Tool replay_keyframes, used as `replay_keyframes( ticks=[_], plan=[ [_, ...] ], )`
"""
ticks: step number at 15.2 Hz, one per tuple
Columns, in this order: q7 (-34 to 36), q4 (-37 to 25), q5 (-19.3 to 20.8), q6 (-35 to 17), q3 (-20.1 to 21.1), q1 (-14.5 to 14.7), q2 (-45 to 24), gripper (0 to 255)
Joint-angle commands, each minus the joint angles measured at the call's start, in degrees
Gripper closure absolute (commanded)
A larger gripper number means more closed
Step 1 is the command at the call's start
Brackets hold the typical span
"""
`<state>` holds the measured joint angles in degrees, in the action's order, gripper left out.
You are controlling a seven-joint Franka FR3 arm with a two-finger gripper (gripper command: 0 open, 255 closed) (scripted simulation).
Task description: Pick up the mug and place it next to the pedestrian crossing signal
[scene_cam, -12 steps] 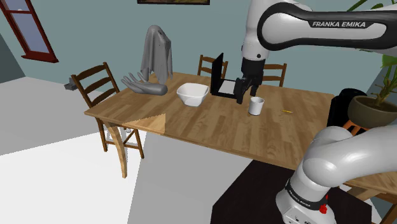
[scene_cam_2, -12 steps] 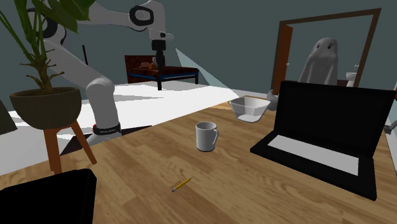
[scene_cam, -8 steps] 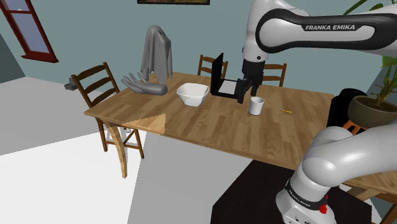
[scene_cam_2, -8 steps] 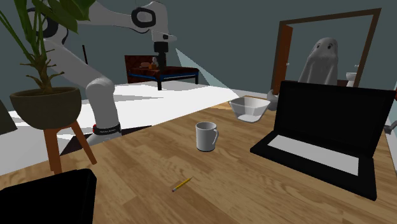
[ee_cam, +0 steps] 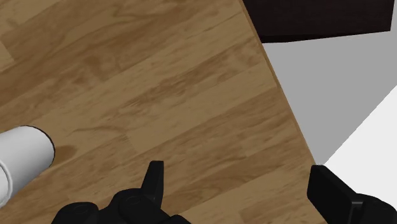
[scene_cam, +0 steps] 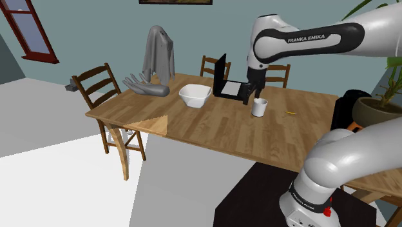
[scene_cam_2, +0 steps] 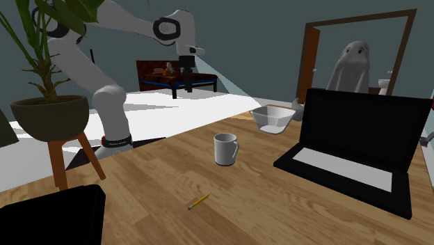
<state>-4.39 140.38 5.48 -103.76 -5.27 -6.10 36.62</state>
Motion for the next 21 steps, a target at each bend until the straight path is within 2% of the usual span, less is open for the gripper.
replay_keyframes(
  ticks=[1,7,12,16,21],
  plan=[
    [-2.4,0.3,1.4,-2.6,-2.3,-1.1,-2.2,0],
    [-8.2,-1.9,3.8,-9.9,-8.0,-3.4,-11.0,0],
    [-13.4,-5.5,3.9,-15.3,-12.6,-4.8,-19.8,0],
    [-18.0,-9.7,2.5,-19.1,-15.9,-5.8,-27.4,0],
    [-24.5,-16.3,-1.5,-22.6,-19.0,-7.4,-37.7,0]
  ],
)
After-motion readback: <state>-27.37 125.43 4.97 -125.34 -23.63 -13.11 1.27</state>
